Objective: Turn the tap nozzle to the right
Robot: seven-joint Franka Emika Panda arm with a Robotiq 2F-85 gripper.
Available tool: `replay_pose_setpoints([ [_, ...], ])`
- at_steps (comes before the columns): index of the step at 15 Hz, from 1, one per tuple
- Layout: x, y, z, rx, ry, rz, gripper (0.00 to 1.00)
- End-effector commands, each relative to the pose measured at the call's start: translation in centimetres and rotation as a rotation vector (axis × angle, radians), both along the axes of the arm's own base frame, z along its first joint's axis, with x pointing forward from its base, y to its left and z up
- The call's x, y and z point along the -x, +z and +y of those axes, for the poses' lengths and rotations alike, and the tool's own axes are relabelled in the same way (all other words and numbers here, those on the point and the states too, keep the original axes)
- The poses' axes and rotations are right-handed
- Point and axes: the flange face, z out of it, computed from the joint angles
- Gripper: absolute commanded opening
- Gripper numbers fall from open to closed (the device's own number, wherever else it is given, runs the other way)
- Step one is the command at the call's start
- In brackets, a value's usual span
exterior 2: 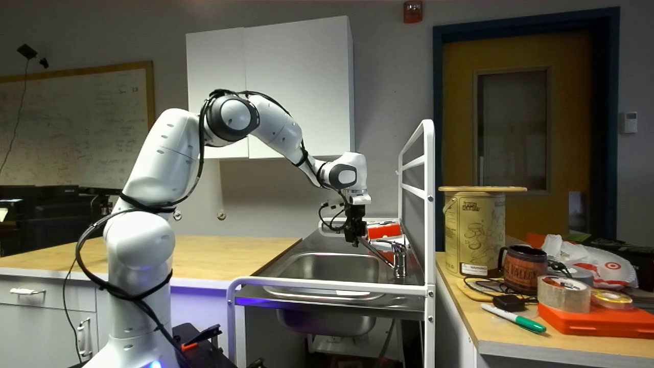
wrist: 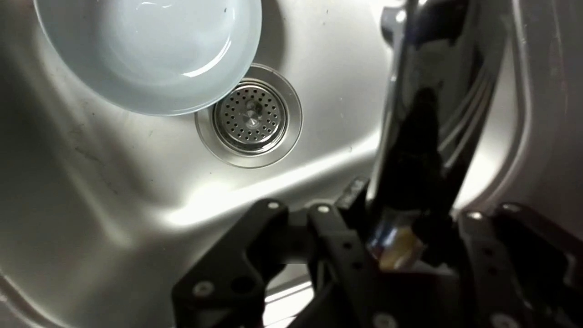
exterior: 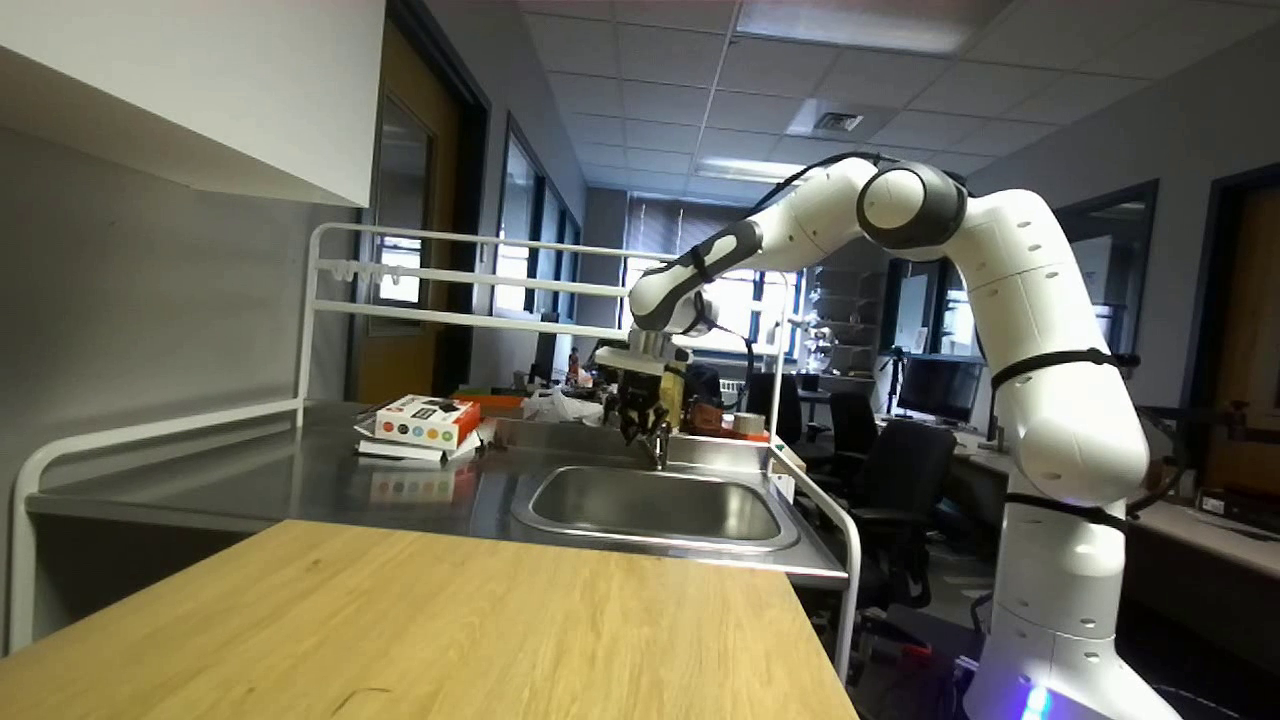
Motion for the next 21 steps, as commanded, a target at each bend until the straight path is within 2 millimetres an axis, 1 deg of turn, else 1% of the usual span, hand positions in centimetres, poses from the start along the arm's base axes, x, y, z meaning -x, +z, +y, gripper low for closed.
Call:
replay_pose_setpoints([
  [1, 0.9, -0.4, -1.9, -0.008, -0.040, 0.013, 0.02],
  [4, 1.6, -1.0, -3.2, -0.003, -0.062, 0.027, 0.03],
  [9, 2.3, -1.5, -3.6, 0.005, -0.067, 0.038, 0.02],
  [15, 4.1, -2.1, -4.3, 0.005, -0.068, 0.058, 0.02],
  [18, 4.9, -1.5, -4.5, -0.003, -0.054, 0.051, 0.02],
  [21, 5.8, -1.1, -5.2, -0.007, -0.041, 0.043, 0.02],
])
